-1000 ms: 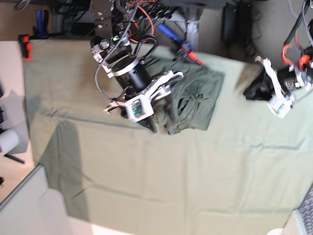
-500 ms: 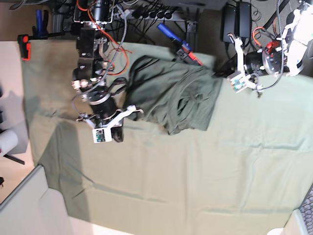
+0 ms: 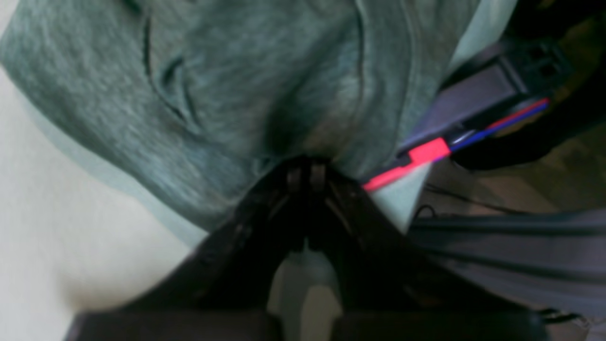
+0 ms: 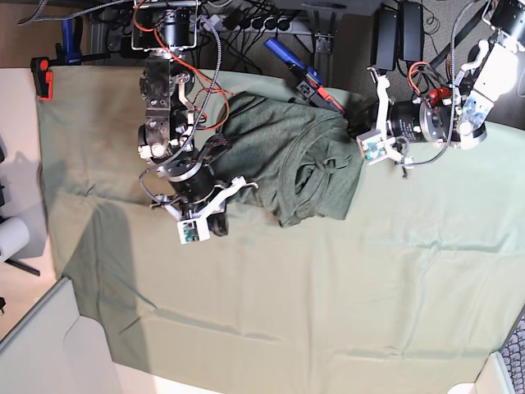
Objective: Fold the T-shirt properly
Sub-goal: 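Grasp the folded shirt with both grippers and lift it toward the table center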
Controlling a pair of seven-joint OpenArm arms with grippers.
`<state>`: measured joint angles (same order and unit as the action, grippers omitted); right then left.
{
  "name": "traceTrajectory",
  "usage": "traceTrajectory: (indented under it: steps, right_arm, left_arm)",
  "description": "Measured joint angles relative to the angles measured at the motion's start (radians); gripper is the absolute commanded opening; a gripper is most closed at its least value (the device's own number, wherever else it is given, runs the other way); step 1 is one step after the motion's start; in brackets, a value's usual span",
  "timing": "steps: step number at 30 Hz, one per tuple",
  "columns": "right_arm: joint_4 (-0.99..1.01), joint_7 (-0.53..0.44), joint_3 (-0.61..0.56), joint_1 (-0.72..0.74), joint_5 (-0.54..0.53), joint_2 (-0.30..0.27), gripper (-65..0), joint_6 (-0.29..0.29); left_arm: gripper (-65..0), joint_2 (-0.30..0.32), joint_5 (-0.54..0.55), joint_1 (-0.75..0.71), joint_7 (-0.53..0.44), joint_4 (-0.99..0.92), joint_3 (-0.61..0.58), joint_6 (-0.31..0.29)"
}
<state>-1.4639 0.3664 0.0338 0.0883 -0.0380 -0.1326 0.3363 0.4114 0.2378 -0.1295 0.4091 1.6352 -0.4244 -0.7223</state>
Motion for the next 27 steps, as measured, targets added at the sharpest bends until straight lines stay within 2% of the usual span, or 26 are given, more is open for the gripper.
traceTrajectory:
  steps: [10, 21, 27]
  right_arm:
    - [0.000, 0.017, -0.001, -0.002, 0.001, -0.003, -65.0, 0.000]
    - [-0.010, 0.035, -0.002, -0.002, 0.001, -0.092, -65.0, 0.000]
    - [-0.010, 0.056, -0.002, -0.003, -0.033, -0.095, -65.0, 0.000]
  left_arm:
    - [-65.0, -0.082, 0.040, 0.196, -0.042, -0.242, -0.004, -0.022]
    - [-65.0, -0.104, 0.014, 0.420, -0.111, -0.511, -0.002, -0.014]
    - [-65.0, -0.182, -0.016, 0.526, -0.122, -0.663, 0.001, -0.004]
